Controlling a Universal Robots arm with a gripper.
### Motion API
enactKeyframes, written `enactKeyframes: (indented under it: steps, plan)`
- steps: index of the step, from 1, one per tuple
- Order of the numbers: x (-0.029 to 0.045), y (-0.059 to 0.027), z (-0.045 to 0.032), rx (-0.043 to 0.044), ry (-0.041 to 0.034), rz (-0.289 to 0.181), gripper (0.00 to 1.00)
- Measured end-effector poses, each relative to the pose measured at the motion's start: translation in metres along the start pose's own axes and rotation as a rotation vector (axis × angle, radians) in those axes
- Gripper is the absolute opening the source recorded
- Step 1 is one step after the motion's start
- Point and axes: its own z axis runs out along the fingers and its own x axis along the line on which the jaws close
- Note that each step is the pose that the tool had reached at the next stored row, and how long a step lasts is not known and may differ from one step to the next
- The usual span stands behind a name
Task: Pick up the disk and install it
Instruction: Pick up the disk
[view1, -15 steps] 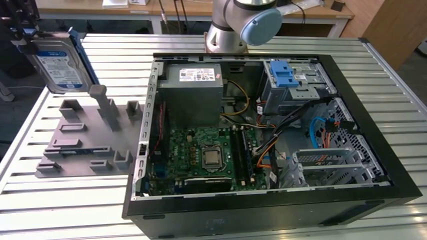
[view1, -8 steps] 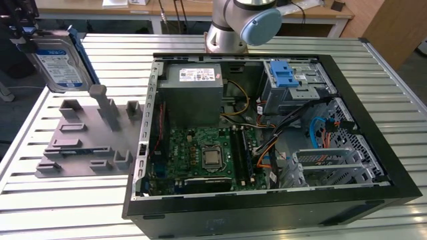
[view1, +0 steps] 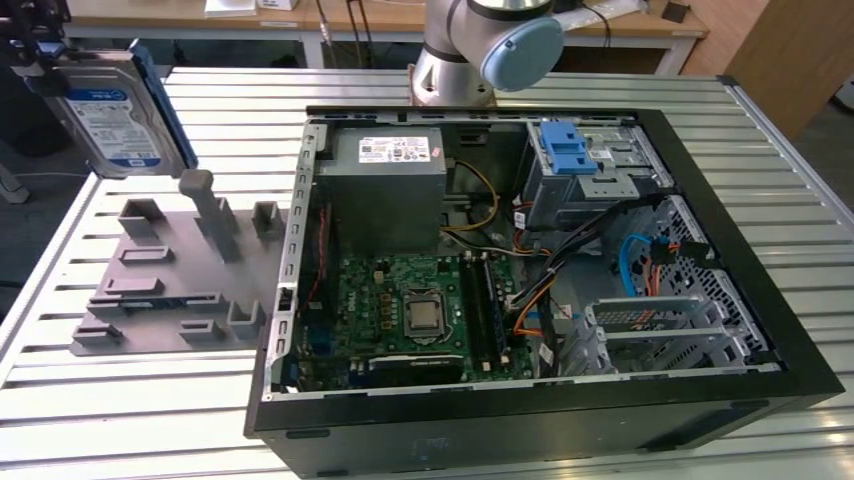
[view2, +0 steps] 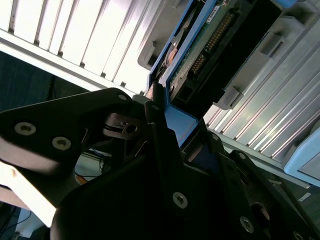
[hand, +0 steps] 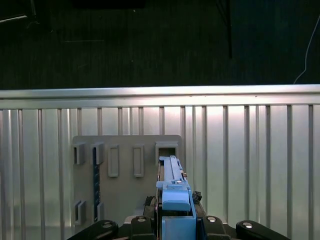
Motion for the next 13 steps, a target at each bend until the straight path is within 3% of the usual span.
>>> enactKeyframes:
  steps: [13]
  plan:
    - [0.0003, -0.0003, -0.0122, 0.0028, 0.0000, 0.000, 0.36]
